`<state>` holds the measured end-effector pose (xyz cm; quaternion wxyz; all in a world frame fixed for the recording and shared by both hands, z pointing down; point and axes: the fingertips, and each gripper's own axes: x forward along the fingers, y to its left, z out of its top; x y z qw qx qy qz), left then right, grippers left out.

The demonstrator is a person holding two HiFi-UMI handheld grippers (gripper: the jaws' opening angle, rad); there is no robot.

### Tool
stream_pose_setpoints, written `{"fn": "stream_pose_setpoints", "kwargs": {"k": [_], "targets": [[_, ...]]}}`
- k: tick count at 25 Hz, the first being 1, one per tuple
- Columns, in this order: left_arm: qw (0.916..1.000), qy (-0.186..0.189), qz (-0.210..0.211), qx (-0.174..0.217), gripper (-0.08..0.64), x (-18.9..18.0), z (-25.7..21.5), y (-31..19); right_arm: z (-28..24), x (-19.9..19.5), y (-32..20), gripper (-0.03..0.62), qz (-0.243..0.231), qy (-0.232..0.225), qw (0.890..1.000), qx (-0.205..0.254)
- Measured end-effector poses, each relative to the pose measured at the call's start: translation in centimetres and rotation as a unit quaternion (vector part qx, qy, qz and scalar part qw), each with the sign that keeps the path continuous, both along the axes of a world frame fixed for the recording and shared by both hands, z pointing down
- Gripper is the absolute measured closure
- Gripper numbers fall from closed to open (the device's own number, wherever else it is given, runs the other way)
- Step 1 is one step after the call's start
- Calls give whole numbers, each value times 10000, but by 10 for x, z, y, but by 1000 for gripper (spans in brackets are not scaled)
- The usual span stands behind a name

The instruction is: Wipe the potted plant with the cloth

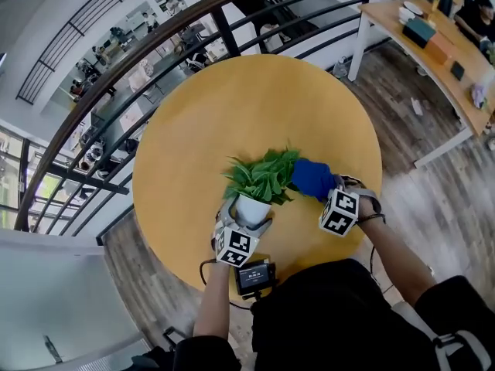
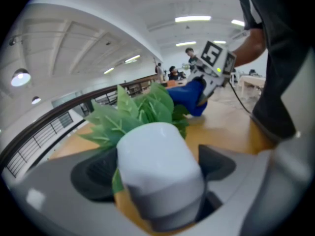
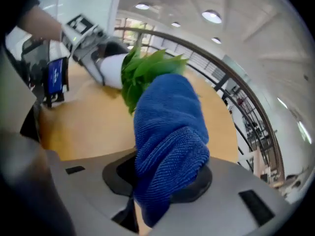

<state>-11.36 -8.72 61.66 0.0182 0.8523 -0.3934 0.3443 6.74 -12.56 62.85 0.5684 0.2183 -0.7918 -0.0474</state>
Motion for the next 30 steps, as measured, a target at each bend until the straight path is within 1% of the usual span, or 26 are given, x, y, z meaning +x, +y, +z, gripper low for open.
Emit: {"fn": "stream_pose_setpoints", "kwargs": {"k": [1,2,4,6,7,9,11,13,15,16,17,18,19,21,22,23,24,25,27,28,29,30], "targets": [[10000,1,-2,-14,48,0,0,0,13,2,14,457,-260,292,9992,-112],[10000,-7,3,-18,48,-1,0,1,22,6,28,457,-438,486,9977,-201],[10000,-33,33,19,49,-2,0,1,29,19,51,457,-649,676,9952,-294],[10000,-39,60,63,49,-3,-1,1,28,34,67,457,-767,768,9936,-312],[9999,-35,65,69,49,-3,-1,1,26,41,72,457,-748,761,9938,-327],[10000,-34,69,58,49,-3,-2,1,19,51,76,457,-531,589,9958,-454],[10000,-30,50,25,49,-3,-1,0,10,56,81,457,-300,321,9959,-794],[10000,10,7,-4,48,-3,-1,1,4,59,94,457,-234,143,9915,-1275],[10000,48,-20,-6,48,-3,0,1,1,66,104,457,-139,20,9876,-1563],[10000,51,-22,3,48,-3,0,2,1,71,103,457,22,-97,9870,-1601],[10000,48,-18,20,48,-3,0,2,1,77,98,457,303,-284,9863,-1597],[10000,44,-11,39,48,-4,0,2,0,84,89,457,718,-540,9838,-1550],[10000,37,-2,54,48,-4,0,1,-1,91,75,457,1247,-837,9780,-1449],[10000,13,11,63,49,-3,-2,0,-7,108,39,457,2359,-1314,9564,-1110],[10000,-1,12,62,48,-3,-2,0,-7,114,22,457,2757,-1378,9468,-927],[10000,-13,11,59,49,-3,-2,1,-5,114,7,457,2958,-1321,9428,-782],[10000,-22,8,59,49,-3,-1,1,1,109,-5,457,2947,-1175,9457,-701],[10000,-31,7,61,49,-3,-1,1,10,97,-12,457,2746,-944,9545,-676],[10000,-49,8,52,49,-2,0,1,27,64,-8,457,1981,-312,9772,-697],[10000,-56,8,39,49,-2,1,2,32,44,2,457,1536,-58,9856,-703],[10000,-61,9,28,49,-2,2,2,33,24,15,457,1101,71,9913,-715],[10000,-63,8,19,49,-1,2,2,33,5,32,457,698,63,9944,-788]]}}
